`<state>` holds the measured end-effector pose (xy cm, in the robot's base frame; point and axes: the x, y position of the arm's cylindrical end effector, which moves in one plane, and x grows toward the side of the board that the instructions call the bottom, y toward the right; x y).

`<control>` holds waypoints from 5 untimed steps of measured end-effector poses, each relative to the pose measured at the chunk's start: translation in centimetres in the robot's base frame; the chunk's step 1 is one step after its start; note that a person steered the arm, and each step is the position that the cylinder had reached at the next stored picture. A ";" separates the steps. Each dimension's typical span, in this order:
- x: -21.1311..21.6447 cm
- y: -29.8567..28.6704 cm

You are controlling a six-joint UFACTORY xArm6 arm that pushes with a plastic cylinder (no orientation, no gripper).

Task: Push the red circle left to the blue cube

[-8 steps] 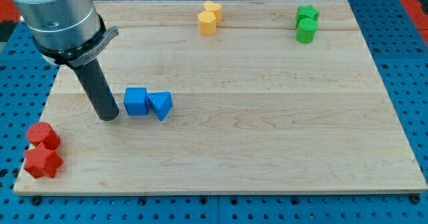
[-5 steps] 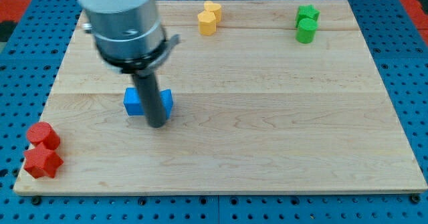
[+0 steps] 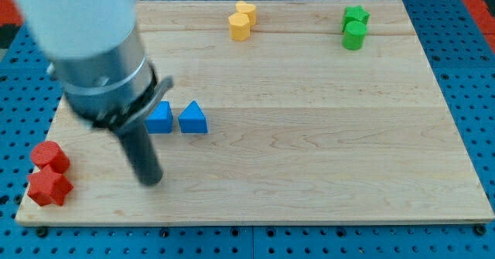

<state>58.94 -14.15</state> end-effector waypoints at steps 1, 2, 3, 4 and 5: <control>2.8 -4.3; 2.9 -9.5; 2.8 -15.8; 0.9 -14.6; -0.4 -11.3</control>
<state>58.56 -25.40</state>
